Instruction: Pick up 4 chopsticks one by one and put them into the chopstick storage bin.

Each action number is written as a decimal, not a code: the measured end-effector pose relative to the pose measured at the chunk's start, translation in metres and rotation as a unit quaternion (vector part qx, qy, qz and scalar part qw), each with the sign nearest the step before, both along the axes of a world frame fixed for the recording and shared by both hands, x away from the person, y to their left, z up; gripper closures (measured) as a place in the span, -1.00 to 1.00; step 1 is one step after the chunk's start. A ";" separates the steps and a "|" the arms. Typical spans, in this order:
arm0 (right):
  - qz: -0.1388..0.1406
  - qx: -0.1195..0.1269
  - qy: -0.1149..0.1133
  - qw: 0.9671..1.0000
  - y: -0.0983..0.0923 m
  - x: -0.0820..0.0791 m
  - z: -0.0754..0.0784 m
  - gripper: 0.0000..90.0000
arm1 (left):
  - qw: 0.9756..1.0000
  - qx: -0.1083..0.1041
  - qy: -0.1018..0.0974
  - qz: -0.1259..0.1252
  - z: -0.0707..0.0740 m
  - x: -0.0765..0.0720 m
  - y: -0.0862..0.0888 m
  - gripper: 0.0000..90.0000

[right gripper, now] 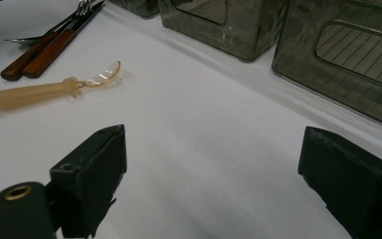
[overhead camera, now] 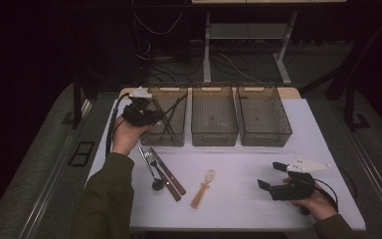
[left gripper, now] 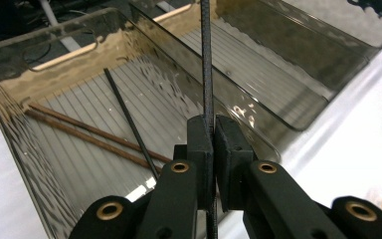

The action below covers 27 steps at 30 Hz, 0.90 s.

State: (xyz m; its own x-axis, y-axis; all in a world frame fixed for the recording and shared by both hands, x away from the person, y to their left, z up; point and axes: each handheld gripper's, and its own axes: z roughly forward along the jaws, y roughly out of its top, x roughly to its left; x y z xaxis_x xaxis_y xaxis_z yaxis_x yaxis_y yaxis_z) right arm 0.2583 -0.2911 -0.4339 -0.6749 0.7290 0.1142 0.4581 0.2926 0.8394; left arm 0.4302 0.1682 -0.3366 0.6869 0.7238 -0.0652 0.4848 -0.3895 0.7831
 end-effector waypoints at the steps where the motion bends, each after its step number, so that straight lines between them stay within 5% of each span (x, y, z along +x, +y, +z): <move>1: 0.000 0.000 -0.001 1.000 0.000 0.000 0.000 -0.74 | 1.000 -0.004 -0.002 0.003 0.001 0.003 0.000 0.89; 11: -0.001 0.002 -0.005 1.000 -0.001 0.000 0.001 -0.74 | 1.000 -0.006 -0.011 0.017 0.000 0.032 -0.009 0.89; 17: 0.002 0.005 -0.003 1.000 0.000 -0.001 0.001 -0.74 | 1.000 0.010 -0.013 0.025 -0.009 0.048 -0.015 0.89; 27: 0.005 0.007 -0.005 1.000 -0.001 -0.001 0.001 -0.74 | 0.998 0.003 -0.004 0.055 -0.023 0.063 -0.012 0.89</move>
State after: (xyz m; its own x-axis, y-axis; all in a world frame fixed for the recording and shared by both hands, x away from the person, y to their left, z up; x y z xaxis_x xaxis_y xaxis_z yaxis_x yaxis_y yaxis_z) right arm 0.2570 -0.2922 -0.4325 -0.6826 0.7214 0.1167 0.4468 0.2856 0.8478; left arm 0.4933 0.1565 -0.3593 0.6042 0.7949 -0.0554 0.5182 -0.3392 0.7851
